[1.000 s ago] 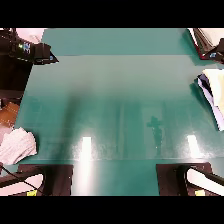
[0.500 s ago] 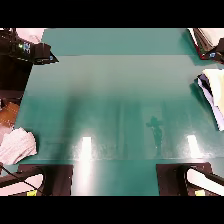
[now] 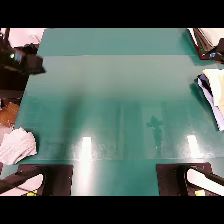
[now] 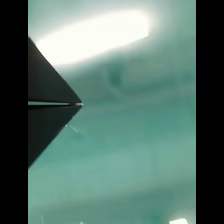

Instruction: Fold the shirts.

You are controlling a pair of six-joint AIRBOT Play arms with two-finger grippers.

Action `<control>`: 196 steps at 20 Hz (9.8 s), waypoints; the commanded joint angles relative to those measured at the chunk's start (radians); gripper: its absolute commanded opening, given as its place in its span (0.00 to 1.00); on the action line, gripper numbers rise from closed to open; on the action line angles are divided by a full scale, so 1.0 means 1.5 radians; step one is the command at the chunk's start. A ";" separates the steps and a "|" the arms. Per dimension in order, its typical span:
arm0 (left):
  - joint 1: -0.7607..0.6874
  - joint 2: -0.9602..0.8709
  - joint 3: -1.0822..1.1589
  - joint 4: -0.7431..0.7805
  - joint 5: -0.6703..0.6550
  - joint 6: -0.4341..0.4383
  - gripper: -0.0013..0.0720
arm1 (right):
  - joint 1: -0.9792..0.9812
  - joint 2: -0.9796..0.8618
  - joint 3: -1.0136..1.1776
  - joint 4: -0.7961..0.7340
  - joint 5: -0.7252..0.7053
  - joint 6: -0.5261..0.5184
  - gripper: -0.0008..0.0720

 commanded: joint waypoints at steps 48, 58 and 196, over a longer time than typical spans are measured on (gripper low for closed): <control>-0.325 -0.131 -0.006 -0.208 0.126 0.160 0.05 | 0.000 0.001 0.000 0.019 0.008 -0.066 0.04; -0.143 -0.146 -0.113 -0.161 0.097 0.089 0.53 | 0.000 0.001 0.000 0.019 0.008 -0.066 0.04; -0.142 0.243 -0.250 -0.389 0.479 0.061 0.05 | 0.179 0.070 0.072 -0.035 -0.139 0.013 0.03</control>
